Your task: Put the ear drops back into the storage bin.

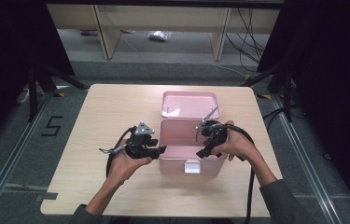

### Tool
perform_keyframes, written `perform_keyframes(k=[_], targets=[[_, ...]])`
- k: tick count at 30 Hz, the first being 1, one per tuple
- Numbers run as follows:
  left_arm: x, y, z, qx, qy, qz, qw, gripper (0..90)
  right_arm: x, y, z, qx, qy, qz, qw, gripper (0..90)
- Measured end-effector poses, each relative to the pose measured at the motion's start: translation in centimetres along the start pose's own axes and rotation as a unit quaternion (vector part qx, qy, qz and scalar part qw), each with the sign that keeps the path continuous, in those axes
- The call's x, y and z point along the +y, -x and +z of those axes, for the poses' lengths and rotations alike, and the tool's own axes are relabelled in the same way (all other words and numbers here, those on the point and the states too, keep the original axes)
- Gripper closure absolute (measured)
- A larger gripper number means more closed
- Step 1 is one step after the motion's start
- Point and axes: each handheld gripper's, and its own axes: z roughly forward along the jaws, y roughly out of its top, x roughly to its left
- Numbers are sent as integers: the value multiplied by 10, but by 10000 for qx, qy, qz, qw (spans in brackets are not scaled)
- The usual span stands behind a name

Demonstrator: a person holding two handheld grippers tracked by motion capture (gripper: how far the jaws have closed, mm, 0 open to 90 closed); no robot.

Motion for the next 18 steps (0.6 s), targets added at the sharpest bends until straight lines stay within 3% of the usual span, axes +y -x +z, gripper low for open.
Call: perform_keyframes(k=[4, 9, 12, 13, 17, 18], targets=[[0, 0, 1, 85, 97, 62, 9999, 554, 0, 1, -13, -98, 291, 63, 9995, 399], [0, -1, 0, 55, 106, 68, 9999, 553, -3, 7, -26, -169, 783, 199, 9966, 398], [0, 0, 0, 56, 102, 67, 9999, 535, -6, 10, -29, -287, 886, 417, 9948, 401], [0, 0, 2, 68, 111, 38, 9999, 533, -7, 12, -30, -319, 973, 368, 9941, 403], [1, -1, 3, 60, 141, 40, 9999, 535, -10, 15, -35, -283, 1038, 570, 9926, 404], [1, -2, 2, 75, 115, 65, 9999, 533, -10, 17, -35, -328, 1112, 461, 9922, 404]])
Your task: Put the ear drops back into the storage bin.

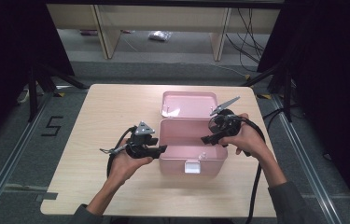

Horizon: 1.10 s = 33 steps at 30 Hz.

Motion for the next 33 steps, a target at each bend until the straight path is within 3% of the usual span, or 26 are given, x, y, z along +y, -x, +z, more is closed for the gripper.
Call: perform_keyframes(k=[3, 4, 5, 6, 8, 11, 12, 16, 20, 29, 30, 32, 33], targets=[[2, -1, 0, 31, 48, -103, 9999, 498, -1, 4, -3, -73, 89, 56, 9999, 409], [2, -3, 0, 27, 51, -101, 9999, 484, 0, 4, -5, -76, 25, 197, 9998, 409], [2, -4, 0, 65, 48, -109, 9999, 478, -1, 6, -5, -38, 131, 87, 9999, 411], [3, -5, 0, 57, 45, -208, 9998, 475, 0, 7, -6, -103, 211, 105, 9997, 412], [5, -9, 1, 100, 95, -186, 9997, 456, 0, 10, -9, -94, 254, 127, 9996, 412], [8, -13, 1, 100, 105, -235, 9996, 438, 0, 11, -15, -170, 219, 464, 9985, 413], [10, -13, 2, 123, 86, -225, 9996, 439, 1, 15, -15, -172, 302, 295, 9990, 413], [14, -14, 5, 114, 108, -263, 9995, 436, 1, 20, -18, -193, 412, 411, 9981, 412], [19, -15, 7, 140, 65, -174, 9997, 432, -1, 27, -21, -343, 566, 409, 9970, 405], [34, -20, 13, 251, -18, -146, 9996, 416, -2, 46, -26, -644, 834, 839, 9909, 383], [35, -20, 13, 260, -38, -144, 9996, 416, -2, 50, -25, -710, 925, 769, 9902, 382], [38, -22, 15, 286, -105, -96, 9995, 417, -1, 54, -25, -781, 919, 912, 9885, 379], [39, -21, 17, 305, -87, -108, 9994, 417, 0, 56, -25, -794, 822, 1125, 9871, 378]])
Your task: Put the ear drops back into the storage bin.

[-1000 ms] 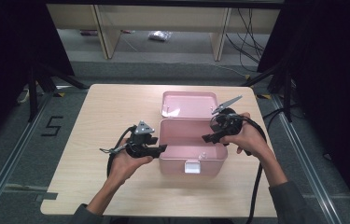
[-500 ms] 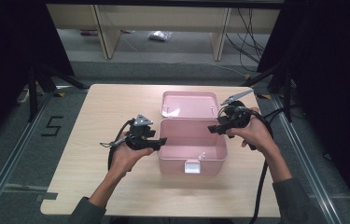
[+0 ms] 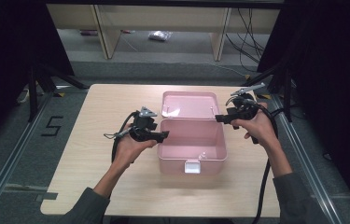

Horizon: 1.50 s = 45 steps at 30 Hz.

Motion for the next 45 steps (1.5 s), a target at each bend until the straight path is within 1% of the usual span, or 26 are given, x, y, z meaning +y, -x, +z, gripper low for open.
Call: perform_keyframes(k=[2, 4, 6, 10, 11, 12, 14, 15, 16, 17, 18, 20, 22, 23, 24, 25, 28, 30, 32, 35, 37, 38, 40, 41, 42, 45], targets=[[3, -1, 3, 18, -75, 28, 10000, 417, 1, 6, 4, -83, 28, 87, 9999, 378], [4, -2, 6, 38, -110, 42, 9999, 418, 2, 14, 7, -156, 164, 67, 9997, 382], [6, -3, 10, 59, -147, 14, 9999, 421, 4, 23, 12, -167, 292, 190, 9993, 386], [7, -6, 16, 110, -172, -49, 9998, 426, 5, 30, 22, -226, 305, 446, 9983, 388], [7, -7, 17, 117, -166, -53, 9998, 427, 5, 33, 24, -232, 349, 350, 9985, 388], [7, -9, 18, 143, -175, -59, 9997, 430, 6, 34, 26, -222, 304, 399, 9985, 390], [7, -10, 19, 159, -194, -62, 9997, 439, 8, 37, 32, -243, 236, 510, 9981, 392], [7, -10, 19, 161, -195, -58, 9997, 444, 10, 35, 35, -256, 169, 763, 9966, 393], [7, -10, 19, 161, -197, -56, 9997, 450, 11, 40, 39, -294, 257, 549, 9977, 398], [8, -10, 19, 145, -201, -61, 9997, 462, 13, 38, 40, -271, 199, 762, 9965, 402], [8, -11, 19, 145, -216, -66, 9996, 472, 14, 42, 44, -326, 312, 586, 9973, 403], [9, -12, 19, 153, -214, -87, 9996, 479, 17, 43, 47, -350, 209, 583, 9975, 402], [11, -13, 19, 184, -227, -64, 9996, 489, 21, 42, 51, -341, 176, 772, 9963, 405], [11, -13, 18, 166, -225, -75, 9996, 493, 23, 44, 53, -354, 216, 769, 9962, 409], [12, -14, 17, 174, -225, -60, 9996, 495, 26, 42, 54, -354, 141, 908, 9951, 409], [12, -15, 17, 174, -231, -48, 9996, 498, 27, 45, 57, -409, 235, 785, 9958, 409], [12, -16, 15, 173, -244, -38, 9995, 500, 34, 44, 60, -438, 162, 915, 9947, 407], [13, -17, 15, 147, -217, -81, 9996, 506, 35, 46, 63, -453, 167, 840, 9953, 403], [13, -17, 16, 149, -243, -76, 9996, 511, 37, 46, 66, -534, 127, 864, 9947, 404], [14, -17, 19, 144, -257, -102, 9995, 513, 39, 47, 68, -481, 97, 946, 9943, 404], [15, -17, 21, 134, -248, -124, 9995, 522, 39, 49, 71, -549, 243, 837, 9947, 404], [16, -17, 22, 139, -242, -145, 9995, 526, 40, 50, 69, -508, 75, 814, 9954, 404], [18, -16, 22, 118, -227, -106, 9996, 538, 41, 50, 72, -479, 108, 936, 9944, 405], [18, -15, 23, 112, -253, -91, 9996, 541, 40, 52, 73, -533, 134, 839, 9950, 405], [19, -15, 24, 129, -258, -90, 9995, 542, 41, 50, 73, -530, 80, 1019, 9934, 405], [21, -16, 27, 171, -298, -119, 9993, 556, 40, 53, 76, -600, 151, 810, 9948, 405]])
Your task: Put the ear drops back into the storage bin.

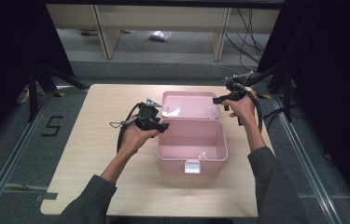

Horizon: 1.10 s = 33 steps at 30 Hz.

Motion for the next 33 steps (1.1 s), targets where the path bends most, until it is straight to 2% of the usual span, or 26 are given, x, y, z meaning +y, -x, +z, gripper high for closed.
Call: perform_keyframes(k=[4, 5, 6, 7, 10, 11, 14, 16, 19, 20, 21, 22, 24, 25, 26, 28, 29, 30, 33], targets=[[3, 1, 3, 9, -54, 36, 10000, 591, 1, -3, 0, 93, -112, 124, 9998, 404], [3, 1, 5, -7, -72, 50, 10000, 597, 1, -1, 1, 16, -63, 13, 10000, 404], [4, 1, 5, -12, -110, 65, 9999, 610, 0, -3, 2, -25, -58, 138, 9999, 404], [4, 2, 6, 27, -44, 31, 10000, 625, 1, -1, 2, -48, -40, -34, 10000, 405], [4, 3, 8, 59, -78, 107, 9999, 680, 1, -1, 4, -40, -51, 43, 10000, 408], [5, 4, 8, 73, -96, 139, 9998, 695, 1, -2, 5, -40, -55, 136, 9999, 409], [5, 4, 7, 194, -129, 272, 9994, 737, 0, 1, 9, -67, -68, 69, 9999, 416], [4, 2, 7, 175, -94, 203, 9996, 786, 1, 1, 11, -95, -114, 61, 9999, 426], [4, 2, 7, 178, -72, 200, 9996, 795, 1, 1, 15, -72, -137, 7, 9999, 441], [5, 2, 6, 192, -131, 281, 9993, 796, 1, 0, 16, -91, -91, 41, 9999, 447], [5, 3, 7, 190, -99, 241, 9995, 797, 1, -3, 16, -40, -189, 250, 9995, 456], [4, 3, 7, 225, -86, 249, 9994, 798, 1, -1, 18, -107, -87, 41, 9999, 460], [4, 3, 7, 232, -94, 244, 9994, 800, 0, 0, 22, -171, 24, 14, 9999, 478], [5, 3, 7, 231, -95, 235, 9994, 802, 1, 0, 20, -156, -123, 36, 9998, 481], [5, 3, 7, 211, -112, 228, 9995, 803, 0, -3, 21, -138, -163, 216, 9995, 488], [5, 4, 7, 248, -104, 243, 9993, 805, 1, 0, 23, -146, -112, -16, 9998, 502], [5, 4, 7, 250, -115, 246, 9993, 805, 1, -1, 23, -173, -144, 114, 9997, 504], [5, 4, 7, 249, -114, 245, 9993, 805, 1, 0, 24, -196, -66, 43, 9998, 514], [5, 3, 7, 247, -115, 236, 9994, 806, 2, 0, 24, -193, -55, 79, 9998, 536]])
